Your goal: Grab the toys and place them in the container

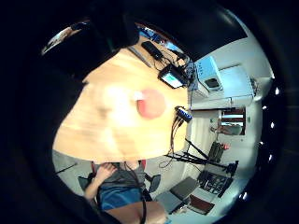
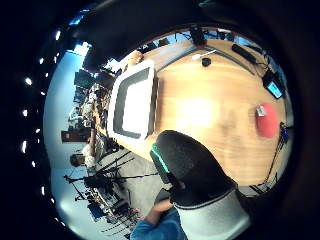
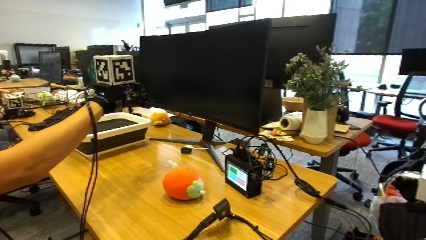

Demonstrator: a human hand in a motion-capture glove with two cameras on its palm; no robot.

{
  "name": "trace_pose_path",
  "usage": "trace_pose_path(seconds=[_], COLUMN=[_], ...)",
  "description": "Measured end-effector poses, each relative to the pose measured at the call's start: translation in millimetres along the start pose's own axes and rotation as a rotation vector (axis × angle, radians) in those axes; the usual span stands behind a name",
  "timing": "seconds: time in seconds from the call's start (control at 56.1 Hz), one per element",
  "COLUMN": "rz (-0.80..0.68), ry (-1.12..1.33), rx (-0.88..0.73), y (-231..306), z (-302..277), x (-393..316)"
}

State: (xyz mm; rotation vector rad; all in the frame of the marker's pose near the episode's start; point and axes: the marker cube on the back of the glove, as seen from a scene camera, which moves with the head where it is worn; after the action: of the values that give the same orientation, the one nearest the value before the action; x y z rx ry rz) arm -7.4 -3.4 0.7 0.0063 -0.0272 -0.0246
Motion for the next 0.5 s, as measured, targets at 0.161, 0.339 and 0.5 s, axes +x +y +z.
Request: trace_pose_path(seconds=[0.161, 0.339, 0.5], rz=[-0.022, -0.020, -0.033], ry=[-0.014, -0.005, -0.002], rx=[-0.003, 0.000, 0.010], y=[0.9, 3.3, 3.0], z=[3.1, 1.2, -0.1], x=[-5.2, -6.3, -7.1])
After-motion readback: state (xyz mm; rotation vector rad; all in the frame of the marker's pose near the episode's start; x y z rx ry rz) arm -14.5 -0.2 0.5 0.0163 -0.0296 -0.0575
